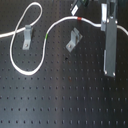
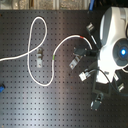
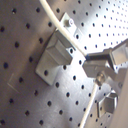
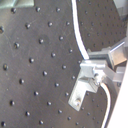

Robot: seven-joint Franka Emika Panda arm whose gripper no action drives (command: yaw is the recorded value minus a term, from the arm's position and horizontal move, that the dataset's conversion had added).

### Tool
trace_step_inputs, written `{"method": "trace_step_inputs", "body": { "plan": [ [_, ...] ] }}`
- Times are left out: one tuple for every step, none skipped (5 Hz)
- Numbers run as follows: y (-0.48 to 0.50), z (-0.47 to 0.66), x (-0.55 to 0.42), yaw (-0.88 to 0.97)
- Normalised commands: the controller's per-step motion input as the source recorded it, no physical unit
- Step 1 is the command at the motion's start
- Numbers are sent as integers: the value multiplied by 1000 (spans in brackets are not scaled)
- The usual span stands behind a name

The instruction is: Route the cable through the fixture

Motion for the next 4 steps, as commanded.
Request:
{"method": "trace_step_inputs", "body": {
  "plan": [
    [-56, 100, -13, 0],
    [-100, 311, -163, -29],
    [32, 397, -144, -29],
    [16, 557, -199, -83]
  ]
}}
